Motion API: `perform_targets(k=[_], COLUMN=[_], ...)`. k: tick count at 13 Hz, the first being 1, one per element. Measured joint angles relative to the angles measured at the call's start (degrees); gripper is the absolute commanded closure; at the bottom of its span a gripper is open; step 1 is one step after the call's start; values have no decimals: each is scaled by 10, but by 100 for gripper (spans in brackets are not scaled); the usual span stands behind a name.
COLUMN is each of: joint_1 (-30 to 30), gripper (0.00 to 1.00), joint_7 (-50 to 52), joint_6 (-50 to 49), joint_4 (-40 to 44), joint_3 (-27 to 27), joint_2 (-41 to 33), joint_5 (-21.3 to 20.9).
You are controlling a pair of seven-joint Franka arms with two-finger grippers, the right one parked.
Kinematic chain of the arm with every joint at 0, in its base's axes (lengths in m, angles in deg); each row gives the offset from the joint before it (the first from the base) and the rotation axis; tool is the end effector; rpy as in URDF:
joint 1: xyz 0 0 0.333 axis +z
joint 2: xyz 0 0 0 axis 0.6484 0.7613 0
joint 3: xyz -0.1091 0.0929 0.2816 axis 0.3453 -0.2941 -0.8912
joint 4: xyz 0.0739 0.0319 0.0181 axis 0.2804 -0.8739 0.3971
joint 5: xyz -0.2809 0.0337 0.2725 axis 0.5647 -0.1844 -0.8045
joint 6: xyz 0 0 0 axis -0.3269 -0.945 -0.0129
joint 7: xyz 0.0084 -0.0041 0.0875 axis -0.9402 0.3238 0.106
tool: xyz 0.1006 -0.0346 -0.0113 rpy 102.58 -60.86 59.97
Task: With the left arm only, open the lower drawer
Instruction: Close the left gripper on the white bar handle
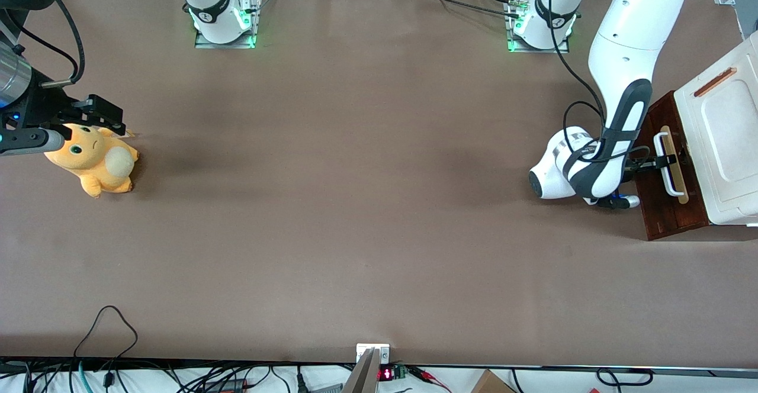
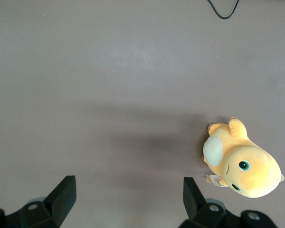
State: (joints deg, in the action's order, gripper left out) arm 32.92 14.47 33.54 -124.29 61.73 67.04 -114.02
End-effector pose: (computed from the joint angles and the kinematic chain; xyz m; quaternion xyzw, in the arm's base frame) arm 0.5453 0.0359 0.1519 -0.7196 0.0289 0.1836 0.6690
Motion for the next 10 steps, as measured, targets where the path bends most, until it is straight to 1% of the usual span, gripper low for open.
perform_targets(k=[4, 10], joint_1=[0, -1], gripper=[79, 80], joint_7=[10, 24], joint_6=[-2, -2], joint_4=[2, 2], joint_3=[0, 1], joint_2=[0, 0], joint_5=[-1, -1])
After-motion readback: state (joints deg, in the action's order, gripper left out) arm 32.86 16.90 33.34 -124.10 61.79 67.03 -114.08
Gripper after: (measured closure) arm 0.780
